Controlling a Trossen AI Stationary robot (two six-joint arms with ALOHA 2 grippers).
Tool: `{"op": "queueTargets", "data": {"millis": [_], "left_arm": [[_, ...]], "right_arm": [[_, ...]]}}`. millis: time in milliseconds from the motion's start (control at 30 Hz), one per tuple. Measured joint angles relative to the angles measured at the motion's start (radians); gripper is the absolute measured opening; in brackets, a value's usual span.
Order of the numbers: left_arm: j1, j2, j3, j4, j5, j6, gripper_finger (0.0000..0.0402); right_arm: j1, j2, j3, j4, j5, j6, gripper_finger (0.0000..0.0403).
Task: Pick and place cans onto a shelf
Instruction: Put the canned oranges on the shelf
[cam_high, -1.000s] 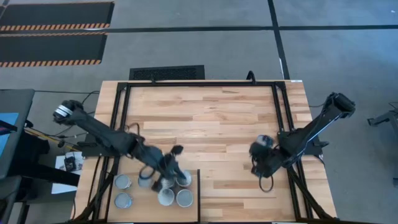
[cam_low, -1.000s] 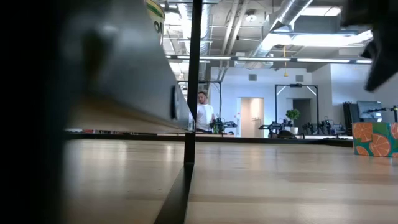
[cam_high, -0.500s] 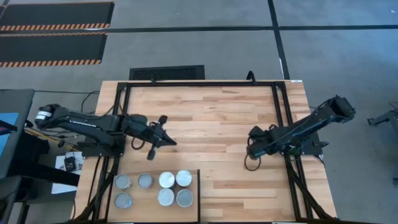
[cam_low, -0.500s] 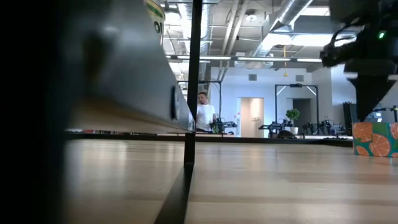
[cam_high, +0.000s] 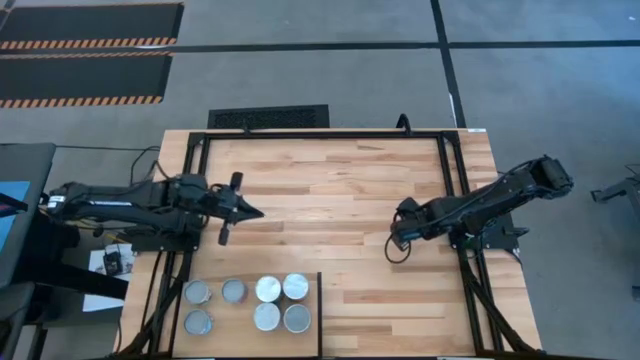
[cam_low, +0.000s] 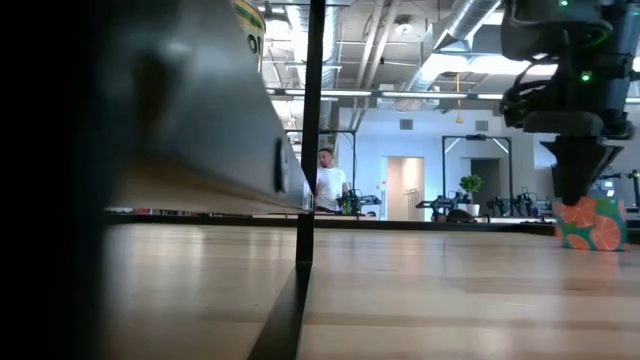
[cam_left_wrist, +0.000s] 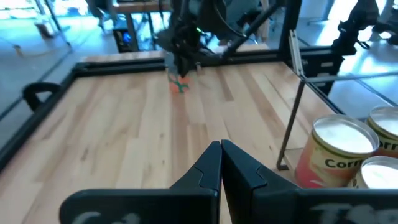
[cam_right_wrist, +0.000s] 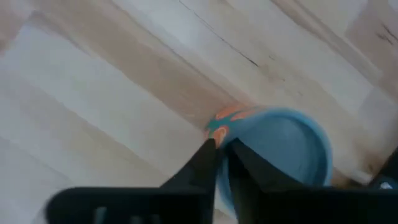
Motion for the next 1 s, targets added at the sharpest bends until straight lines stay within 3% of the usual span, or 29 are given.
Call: {"op": "queueTargets", "data": {"millis": [167, 400, 567, 667, 1000], "left_arm": [[0.000, -0.074, 0.000, -0.025, -0.031, -0.014, 0.0000], [0.000, -0.082, 0.000, -0.047, -0.040, -0.016, 0.0000], [0.000, -0.059, 0.000, -0.048, -0.067, 0.008, 0.0000], [0.000, -0.060, 0.000, -0.088, -0.134, 0.022, 0.0000], [0.000, -0.074, 0.000, -0.180, -0.290, -0.057, 0.0000]], "right_arm": [[-0.025, 0.000, 0.027, 0.112, 0.011, -0.124, 0.0009], [-0.134, 0.090, 0.192, 0.308, 0.022, -0.436, 0.0022], [-0.198, 0.323, 0.436, 0.400, -0.033, -0.732, 0.0017], [-0.215, 0.476, 0.627, 0.424, -0.080, -0.888, 0.0014], [-0.202, 0.910, 1.172, 0.316, -0.186, -1.222, 0.0012]]}}
